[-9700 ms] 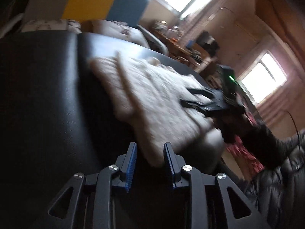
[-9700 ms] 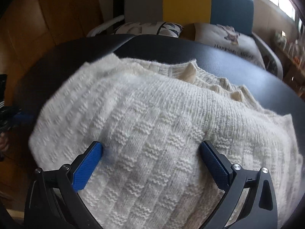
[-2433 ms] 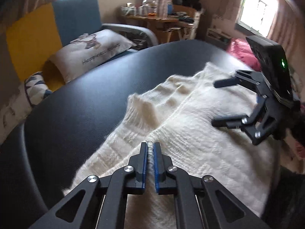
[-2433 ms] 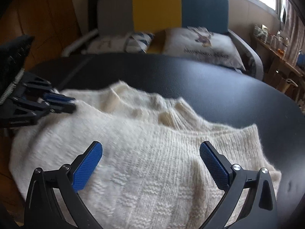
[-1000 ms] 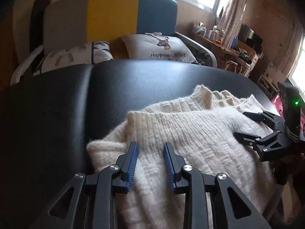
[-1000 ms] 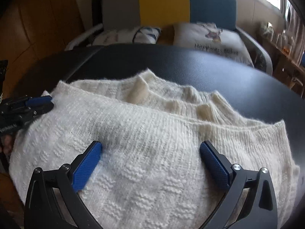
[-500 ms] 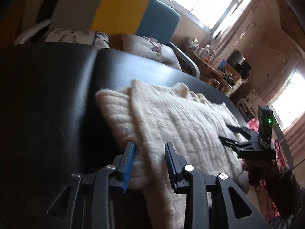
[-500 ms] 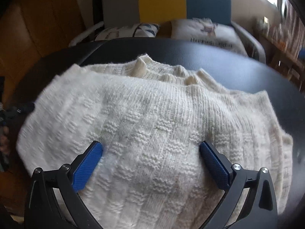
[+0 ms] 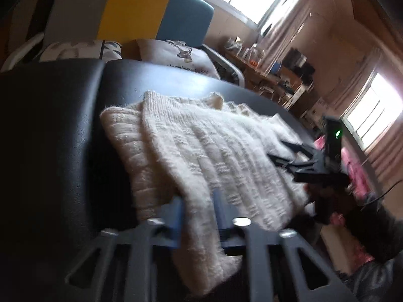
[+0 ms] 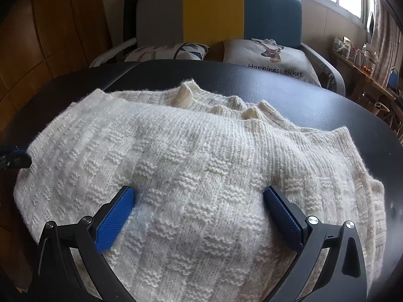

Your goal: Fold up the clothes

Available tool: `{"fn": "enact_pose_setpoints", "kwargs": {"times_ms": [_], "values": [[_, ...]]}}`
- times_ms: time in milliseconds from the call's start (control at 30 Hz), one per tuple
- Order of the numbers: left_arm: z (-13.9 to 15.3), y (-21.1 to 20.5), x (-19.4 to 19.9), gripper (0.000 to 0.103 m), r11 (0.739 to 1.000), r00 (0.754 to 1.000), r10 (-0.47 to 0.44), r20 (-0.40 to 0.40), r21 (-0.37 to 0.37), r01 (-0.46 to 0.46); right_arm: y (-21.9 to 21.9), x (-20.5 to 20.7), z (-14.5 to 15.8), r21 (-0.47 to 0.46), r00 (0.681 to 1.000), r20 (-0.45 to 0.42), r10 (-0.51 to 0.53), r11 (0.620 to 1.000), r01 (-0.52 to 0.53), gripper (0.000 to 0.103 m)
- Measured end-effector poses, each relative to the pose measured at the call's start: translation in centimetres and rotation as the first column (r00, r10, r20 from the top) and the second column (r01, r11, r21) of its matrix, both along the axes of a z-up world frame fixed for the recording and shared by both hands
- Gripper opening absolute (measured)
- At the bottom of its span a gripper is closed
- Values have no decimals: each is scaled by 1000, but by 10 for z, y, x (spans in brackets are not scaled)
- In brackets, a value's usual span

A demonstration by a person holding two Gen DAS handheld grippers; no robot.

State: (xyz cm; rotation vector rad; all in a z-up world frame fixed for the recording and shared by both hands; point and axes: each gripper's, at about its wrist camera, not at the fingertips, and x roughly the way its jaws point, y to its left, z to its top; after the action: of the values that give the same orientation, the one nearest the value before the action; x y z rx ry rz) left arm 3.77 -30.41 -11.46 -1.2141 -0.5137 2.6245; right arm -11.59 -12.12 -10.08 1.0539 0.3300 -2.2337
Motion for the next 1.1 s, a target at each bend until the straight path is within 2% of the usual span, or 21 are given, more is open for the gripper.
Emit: {"fn": "enact_pose_setpoints", "kwargs": {"times_ms": [33, 133, 200, 300, 333, 400, 467, 567, 633, 700, 800, 833, 900, 933, 1000, 1100], "values": [[-5, 0, -4, 5, 1000, 1000, 20, 24, -16, -19, 0, 0, 0, 0, 1000, -2, 0, 1000, 0, 103], [-17, -16, 1, 5, 994, 995, 80, 58, 70, -84, 0, 1, -1, -4, 1000, -5, 1, 1000, -1, 103], [-19, -18, 5, 5, 992, 993, 96, 66, 74, -101, 1, 1, -1, -7, 1000, -7, 1, 1000, -1, 103], [-15, -17, 9, 9, 988, 992, 105, 63, 108, -112, 1, 1, -1, -5, 1000, -5, 0, 1000, 0, 103], [-10, -17, 11, 15, 988, 991, 122, 54, 90, -127, 0, 1, 0, 0, 1000, -2, 0, 1000, 0, 103], [0, -16, 16, 20, 986, 987, 157, 35, 50, -159, -1, 1, 4, 24, 1000, 19, 1, 1000, -1, 103], [18, -15, 30, 20, 977, 976, 213, -38, -10, -214, 3, 2, 13, 30, 998, 57, -6, 1000, 4, 103], [29, -7, 43, 21, 979, 974, 193, -119, 89, -183, 19, 15, 33, -19, 998, 62, 12, 1000, -11, 103], [37, -2, 51, 25, 975, 968, 182, -174, 156, -155, 32, 26, 38, -5, 998, 60, 20, 1000, -19, 103], [25, 22, 43, 25, 992, 986, 121, -118, 48, -116, 47, 35, 27, 64, 996, 90, -2, 998, -4, 103], [-4, 42, 41, 25, 991, 996, 82, -29, -106, -85, 70, 40, -1, 164, 986, 156, -59, 986, 33, 103], [-14, 49, 40, 25, 985, 997, 72, 2, -157, -71, 80, 42, -7, 153, 984, 167, -68, 987, 43, 103], [-12, 46, 38, 24, 992, 996, 77, 40, -100, -73, 97, 46, -5, 78, 986, 150, -68, 995, 57, 103], [-5, 44, 38, 24, 993, 996, 89, 26, -75, -87, 103, 47, -2, 44, 985, 157, -65, 997, 59, 103], [9, 52, 37, 24, 995, 998, 56, -18, -76, -57, 117, 47, 6, -42, 977, 207, -43, 998, 52, 103], [24, 85, 27, 24, 994, 994, -78, -73, -80, 72, 156, 48, 21, -244, 953, 300, 48, 969, 28, 103]]}}
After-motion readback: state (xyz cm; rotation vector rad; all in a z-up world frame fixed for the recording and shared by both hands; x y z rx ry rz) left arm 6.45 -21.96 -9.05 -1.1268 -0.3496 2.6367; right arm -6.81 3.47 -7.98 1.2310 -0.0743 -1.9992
